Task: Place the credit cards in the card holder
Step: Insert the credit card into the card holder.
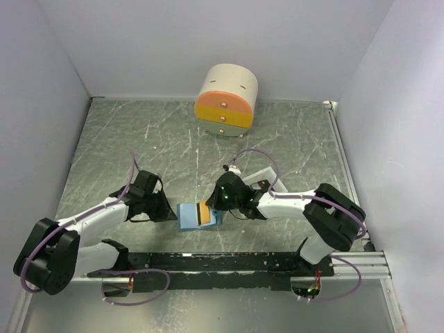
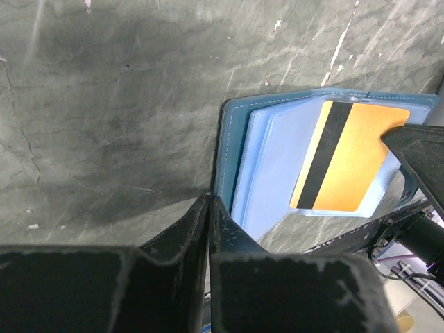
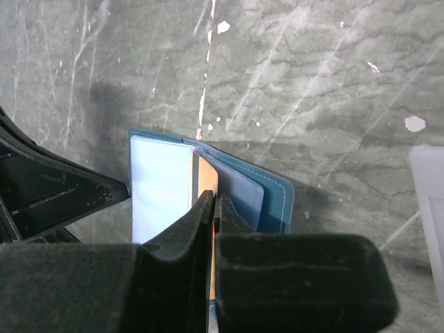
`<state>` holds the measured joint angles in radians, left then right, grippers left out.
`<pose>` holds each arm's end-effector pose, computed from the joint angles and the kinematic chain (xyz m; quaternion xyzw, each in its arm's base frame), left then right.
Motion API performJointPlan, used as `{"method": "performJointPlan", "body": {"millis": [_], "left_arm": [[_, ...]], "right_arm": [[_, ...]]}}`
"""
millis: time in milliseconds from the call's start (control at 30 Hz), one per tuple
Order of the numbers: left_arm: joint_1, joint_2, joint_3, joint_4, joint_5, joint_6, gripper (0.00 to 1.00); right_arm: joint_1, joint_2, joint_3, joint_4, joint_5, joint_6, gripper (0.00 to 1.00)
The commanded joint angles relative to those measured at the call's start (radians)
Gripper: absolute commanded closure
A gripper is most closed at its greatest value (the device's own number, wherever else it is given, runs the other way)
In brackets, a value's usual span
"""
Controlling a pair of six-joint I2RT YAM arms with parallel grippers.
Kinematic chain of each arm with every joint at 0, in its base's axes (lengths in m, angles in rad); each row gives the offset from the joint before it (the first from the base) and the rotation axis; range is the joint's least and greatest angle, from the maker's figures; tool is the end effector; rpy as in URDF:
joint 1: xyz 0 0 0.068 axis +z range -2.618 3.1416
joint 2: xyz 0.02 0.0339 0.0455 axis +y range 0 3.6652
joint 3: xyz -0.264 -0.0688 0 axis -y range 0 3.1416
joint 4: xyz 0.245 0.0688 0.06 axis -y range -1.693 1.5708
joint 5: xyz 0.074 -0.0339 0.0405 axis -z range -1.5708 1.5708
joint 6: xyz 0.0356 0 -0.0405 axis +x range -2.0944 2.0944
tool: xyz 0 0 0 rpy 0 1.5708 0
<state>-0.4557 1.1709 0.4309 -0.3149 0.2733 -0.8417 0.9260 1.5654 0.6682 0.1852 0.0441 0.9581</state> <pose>0.1682 -0.0931 0.1416 -0.1496 0.9468 -0.2576 0.1218 0.1823 0.2398 0.1519 0.0238 0.9087 0.3248 0.2610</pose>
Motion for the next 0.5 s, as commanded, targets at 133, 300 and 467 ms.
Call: {"method": "performJointPlan", "body": {"millis": [133, 300, 467], "left_arm": [[-0.007, 0.014, 0.005, 0.004, -0.01, 0.017, 0.9], [-0.008, 0.024, -0.005, 0.021, -0.001, 0.014, 0.91], [-0.008, 0.027, -0.002, 0.019, -0.001, 0.017, 0.92]], "right_arm": [[0.001, -0.034, -0.05, -0.004, 0.057, 0.037, 1.0], [0.003, -0.013, -0.043, -0.002, 0.05, 0.041, 1.0], [0.006, 0.008, -0.036, 0.014, 0.037, 0.049, 1.0]]}}
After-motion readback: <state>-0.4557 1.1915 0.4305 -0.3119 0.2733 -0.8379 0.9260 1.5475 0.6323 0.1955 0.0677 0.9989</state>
